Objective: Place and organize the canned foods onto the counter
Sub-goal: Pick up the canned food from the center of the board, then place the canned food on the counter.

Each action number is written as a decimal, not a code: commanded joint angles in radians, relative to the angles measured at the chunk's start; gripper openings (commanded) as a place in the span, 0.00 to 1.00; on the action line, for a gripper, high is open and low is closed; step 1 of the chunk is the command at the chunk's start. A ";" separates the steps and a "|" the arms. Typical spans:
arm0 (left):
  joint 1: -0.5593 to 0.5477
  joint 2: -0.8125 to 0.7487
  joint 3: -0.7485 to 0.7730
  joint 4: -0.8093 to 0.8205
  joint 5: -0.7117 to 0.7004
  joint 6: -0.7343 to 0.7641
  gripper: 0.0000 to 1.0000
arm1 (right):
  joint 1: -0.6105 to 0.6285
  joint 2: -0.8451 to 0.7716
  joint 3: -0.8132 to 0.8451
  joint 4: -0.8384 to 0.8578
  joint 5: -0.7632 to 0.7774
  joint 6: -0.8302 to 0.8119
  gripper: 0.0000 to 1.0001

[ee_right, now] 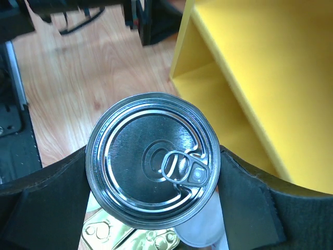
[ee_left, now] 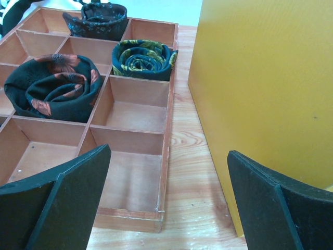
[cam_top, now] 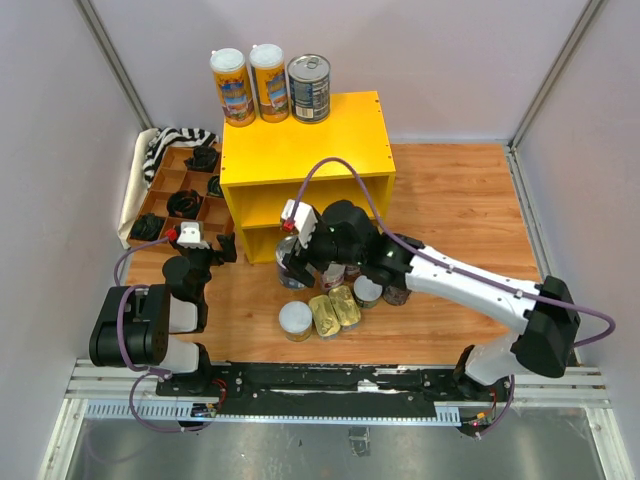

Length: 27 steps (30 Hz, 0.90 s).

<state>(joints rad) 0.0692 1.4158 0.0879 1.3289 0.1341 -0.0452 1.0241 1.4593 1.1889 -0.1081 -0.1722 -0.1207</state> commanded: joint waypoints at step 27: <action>-0.006 0.006 0.011 0.016 0.006 0.012 1.00 | -0.199 0.196 1.207 -0.433 0.130 -0.142 0.01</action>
<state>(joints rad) 0.0692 1.4158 0.0879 1.3289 0.1341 -0.0452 0.9241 1.6684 2.3039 -0.6357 -0.1101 -0.2672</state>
